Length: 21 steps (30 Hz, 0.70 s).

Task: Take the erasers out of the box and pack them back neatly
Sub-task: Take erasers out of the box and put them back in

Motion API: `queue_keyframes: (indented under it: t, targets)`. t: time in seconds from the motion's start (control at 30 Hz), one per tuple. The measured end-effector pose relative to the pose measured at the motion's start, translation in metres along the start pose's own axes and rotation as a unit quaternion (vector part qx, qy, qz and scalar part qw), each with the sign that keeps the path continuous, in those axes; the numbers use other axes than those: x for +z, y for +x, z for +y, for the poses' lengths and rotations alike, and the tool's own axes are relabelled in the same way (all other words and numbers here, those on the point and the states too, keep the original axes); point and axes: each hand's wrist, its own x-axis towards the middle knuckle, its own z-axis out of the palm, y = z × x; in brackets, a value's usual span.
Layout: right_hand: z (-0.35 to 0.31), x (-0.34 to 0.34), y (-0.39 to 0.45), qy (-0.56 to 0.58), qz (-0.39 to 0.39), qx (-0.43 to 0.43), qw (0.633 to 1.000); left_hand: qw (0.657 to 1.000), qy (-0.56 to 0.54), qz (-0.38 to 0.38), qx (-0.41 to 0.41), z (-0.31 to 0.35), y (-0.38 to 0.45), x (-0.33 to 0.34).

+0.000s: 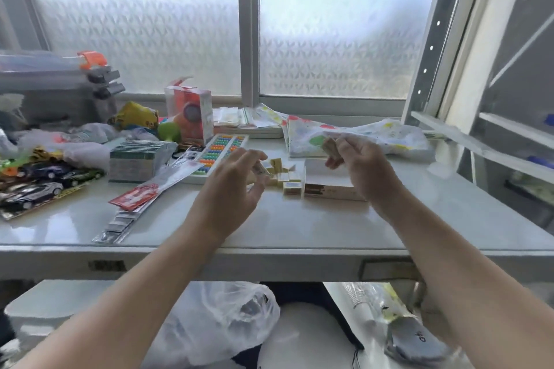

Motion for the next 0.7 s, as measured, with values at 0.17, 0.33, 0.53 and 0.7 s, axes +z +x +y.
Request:
queue_keyframes:
  t: [0.17, 0.33, 0.53, 0.7]
  targets:
    - [0.019, -0.025, 0.026, -0.064, -0.093, 0.004, 0.994, 0.999, -0.049, 0.014, -0.003, 0.005, 0.015, 0.007]
    - [0.033, -0.030, 0.049, -0.141, -0.155, 0.008, 0.978, 0.991, -0.129, -0.039, -0.009, 0.026, 0.057, 0.034]
    - [0.046, -0.027, 0.054, -0.203, -0.200, -0.015, 0.958, 0.981, -0.122, -0.149, -0.021, 0.024, 0.087, 0.063]
    - [0.051, -0.027, 0.054, -0.210, -0.200, -0.028, 0.957, 0.976, -0.125, -0.179, -0.021, 0.021, 0.087, 0.064]
